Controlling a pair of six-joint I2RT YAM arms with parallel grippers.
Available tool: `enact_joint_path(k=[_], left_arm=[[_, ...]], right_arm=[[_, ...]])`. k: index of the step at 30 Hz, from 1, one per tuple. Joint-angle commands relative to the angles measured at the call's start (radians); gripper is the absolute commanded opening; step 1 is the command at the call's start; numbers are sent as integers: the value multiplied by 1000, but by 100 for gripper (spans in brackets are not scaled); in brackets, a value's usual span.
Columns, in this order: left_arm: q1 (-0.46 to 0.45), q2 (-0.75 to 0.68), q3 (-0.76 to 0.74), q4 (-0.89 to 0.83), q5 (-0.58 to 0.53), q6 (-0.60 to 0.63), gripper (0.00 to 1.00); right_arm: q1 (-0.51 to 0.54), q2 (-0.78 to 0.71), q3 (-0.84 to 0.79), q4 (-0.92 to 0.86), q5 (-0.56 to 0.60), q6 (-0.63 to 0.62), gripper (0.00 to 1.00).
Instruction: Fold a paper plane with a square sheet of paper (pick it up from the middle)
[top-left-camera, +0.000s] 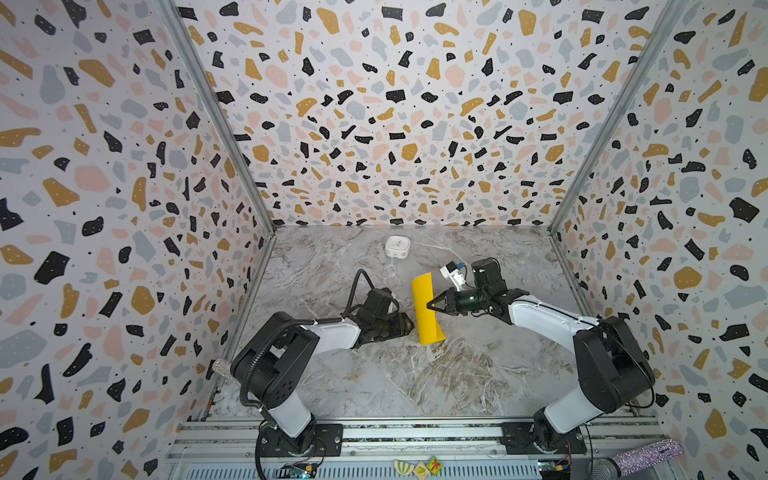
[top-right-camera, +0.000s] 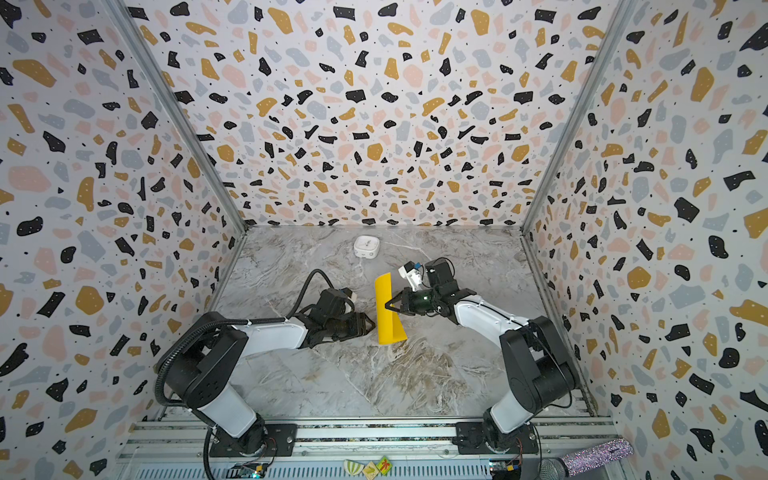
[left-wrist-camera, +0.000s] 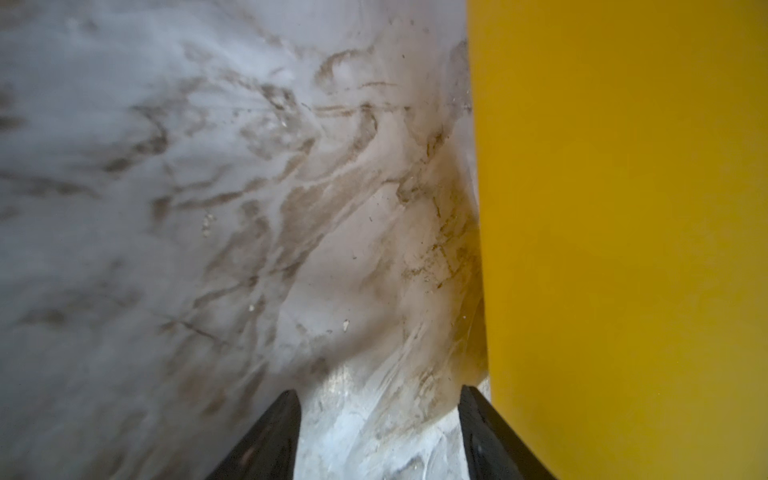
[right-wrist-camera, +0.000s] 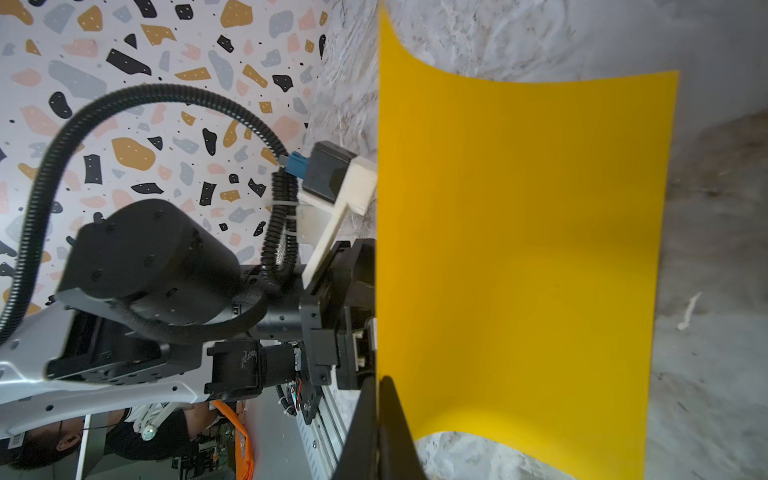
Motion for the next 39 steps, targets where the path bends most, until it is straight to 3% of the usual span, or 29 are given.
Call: enact_joint_path(k=[1, 8, 19, 24, 39], left_arm=[[0, -16, 20, -64, -92, 32, 64], [0, -64, 11, -70, -136, 41, 65], [0, -101, -27, 87, -41, -16, 78], [-6, -52, 2, 101, -4, -17, 78], [-71, 100, 200, -95, -131, 56, 70]], right_arm=[[-3, 20, -3, 26, 13, -12, 5], [-10, 130, 38, -45, 70, -97, 5], [-14, 256, 148, -136, 166, -193, 7], [-14, 279, 177, -167, 212, -222, 9], [-14, 302, 236, -245, 367, -264, 8]])
